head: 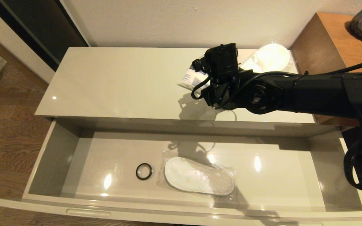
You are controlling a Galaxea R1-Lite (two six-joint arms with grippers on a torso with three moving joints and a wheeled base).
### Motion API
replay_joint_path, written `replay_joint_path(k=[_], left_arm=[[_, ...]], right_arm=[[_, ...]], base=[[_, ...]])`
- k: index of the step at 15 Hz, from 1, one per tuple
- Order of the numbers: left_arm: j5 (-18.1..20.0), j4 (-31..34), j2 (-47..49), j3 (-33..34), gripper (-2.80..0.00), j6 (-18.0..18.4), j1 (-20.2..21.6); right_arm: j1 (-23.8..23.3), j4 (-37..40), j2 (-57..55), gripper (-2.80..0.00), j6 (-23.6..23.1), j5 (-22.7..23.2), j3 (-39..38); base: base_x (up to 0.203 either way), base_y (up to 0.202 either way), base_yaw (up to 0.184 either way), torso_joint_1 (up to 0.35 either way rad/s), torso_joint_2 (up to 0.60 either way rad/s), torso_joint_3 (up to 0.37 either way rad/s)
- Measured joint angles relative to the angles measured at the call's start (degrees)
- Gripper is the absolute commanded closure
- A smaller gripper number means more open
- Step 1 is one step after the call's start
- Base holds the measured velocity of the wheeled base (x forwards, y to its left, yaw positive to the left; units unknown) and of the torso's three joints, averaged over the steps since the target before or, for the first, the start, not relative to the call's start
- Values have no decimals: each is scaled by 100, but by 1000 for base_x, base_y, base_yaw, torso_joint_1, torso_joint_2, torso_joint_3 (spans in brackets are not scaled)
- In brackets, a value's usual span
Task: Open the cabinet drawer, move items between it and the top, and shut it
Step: Pick up the tissue on the table
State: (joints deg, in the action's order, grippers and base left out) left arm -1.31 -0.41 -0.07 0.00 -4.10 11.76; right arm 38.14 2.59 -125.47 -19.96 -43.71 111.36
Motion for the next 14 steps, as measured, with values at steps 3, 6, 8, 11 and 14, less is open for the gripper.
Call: replay_joint_path(k=[3,6,8,11,14], left_arm=[[4,0,0,0,0,2,0],[4,1,0,0,0,5,0],[2,0,0,0,0,9,0],[2,0,0,0,0,9,0],[4,0,0,0,0,9,0]], right_arm=[[-11,-269,-188,-280,-2,-10,-4],[-46,-484,-327,0,0,-17,-9],[-78,-511,-380,0,4,-80,-9],[-99,-579,-410,0,7,-107,-9],[-113,-573,-400,0,20,-122,-15]], base=[[0,0,0,0,0,0],[0,0,0,0,0,0],[0,0,0,0,0,0],[0,0,0,0,0,0],[0,0,0,0,0,0]])
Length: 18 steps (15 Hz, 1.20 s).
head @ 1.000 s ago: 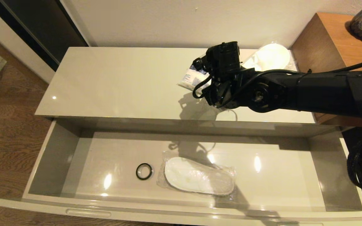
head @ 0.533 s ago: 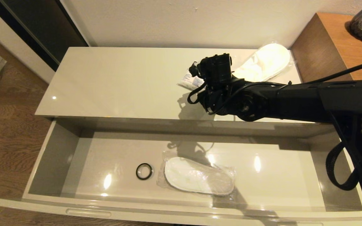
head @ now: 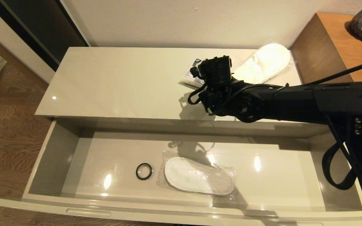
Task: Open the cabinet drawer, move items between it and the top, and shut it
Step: Pick up the tissue on the table, then put the tissue in the drawer
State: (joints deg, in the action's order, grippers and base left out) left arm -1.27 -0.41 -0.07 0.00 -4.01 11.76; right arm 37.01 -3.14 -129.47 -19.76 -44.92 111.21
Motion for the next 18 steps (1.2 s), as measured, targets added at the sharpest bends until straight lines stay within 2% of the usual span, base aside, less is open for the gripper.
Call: replay_joint_path(k=[6,12,15,18], left_arm=[[-2,6,0,0,0,0,0],[0,12,0,0,0,0,0],[-2,13,0,0,0,1,0],[-4,12,0,0,0,0,6]], right_arm=[[-9,434,418,0,27,-11,-54],[24,1583,1491,0,260,-153,-356],[166,2470,2363,0,414,-89,-1057],[319,3246,3227,0,749,249,-2215]], base=[[0,0,0,0,0,0],[0,0,0,0,0,0],[0,0,0,0,0,0],[0,0,0,0,0,0]])
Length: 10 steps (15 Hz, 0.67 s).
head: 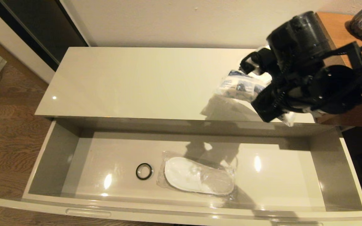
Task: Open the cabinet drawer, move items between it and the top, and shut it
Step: Put the tissue in the drawer
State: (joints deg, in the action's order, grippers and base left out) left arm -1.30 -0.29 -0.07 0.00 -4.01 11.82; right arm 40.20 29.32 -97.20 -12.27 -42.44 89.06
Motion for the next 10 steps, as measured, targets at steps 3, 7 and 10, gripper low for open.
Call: replay_joint_path(k=[3,7,10], left_arm=[[1,0,0,0,0,2,-9],[1,1,0,0,0,0,-9],[4,0,0,0,0,7,-6]], right_arm=[[73,290,777,0,195,332,-1458],[92,284,1379,0,885,855,-3106],[53,-384,1200,0,1612,1111,-3835]], base=[[0,0,0,0,0,0],[0,0,0,0,0,0],[0,0,0,0,0,0]])
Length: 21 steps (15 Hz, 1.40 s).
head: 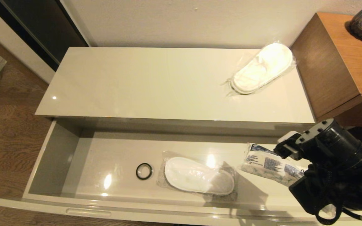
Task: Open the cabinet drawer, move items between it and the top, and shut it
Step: Put the tissue in the drawer
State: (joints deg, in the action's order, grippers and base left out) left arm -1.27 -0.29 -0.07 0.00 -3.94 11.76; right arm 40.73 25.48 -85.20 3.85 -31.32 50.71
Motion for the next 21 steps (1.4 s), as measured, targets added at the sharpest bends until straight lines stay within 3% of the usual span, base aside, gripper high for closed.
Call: replay_joint_path(k=[4,9,15,16,18,21], left_arm=[[-2,2,0,0,0,0,2],[-2,2,0,0,0,0,0],[-2,5,0,0,0,-5,2],[0,5,0,0,0,-2,2],[7,5,0,0,0,3,-2],[9,5,0,0,0,3,-2]], right_arm=[[-190,-1430,-805,0,188,48,-482],[-298,-3031,-2285,0,617,15,-560],[-411,-4083,-3303,0,649,-335,-512],[-454,-4109,-3369,-280,648,-439,-483],[-518,-4111,-3443,-280,635,-675,-468],[-532,-4100,-3409,-280,649,-681,-473]], base=[[0,0,0,0,0,0],[0,0,0,0,0,0],[0,0,0,0,0,0],[0,0,0,0,0,0],[0,0,0,0,0,0],[0,0,0,0,0,0]])
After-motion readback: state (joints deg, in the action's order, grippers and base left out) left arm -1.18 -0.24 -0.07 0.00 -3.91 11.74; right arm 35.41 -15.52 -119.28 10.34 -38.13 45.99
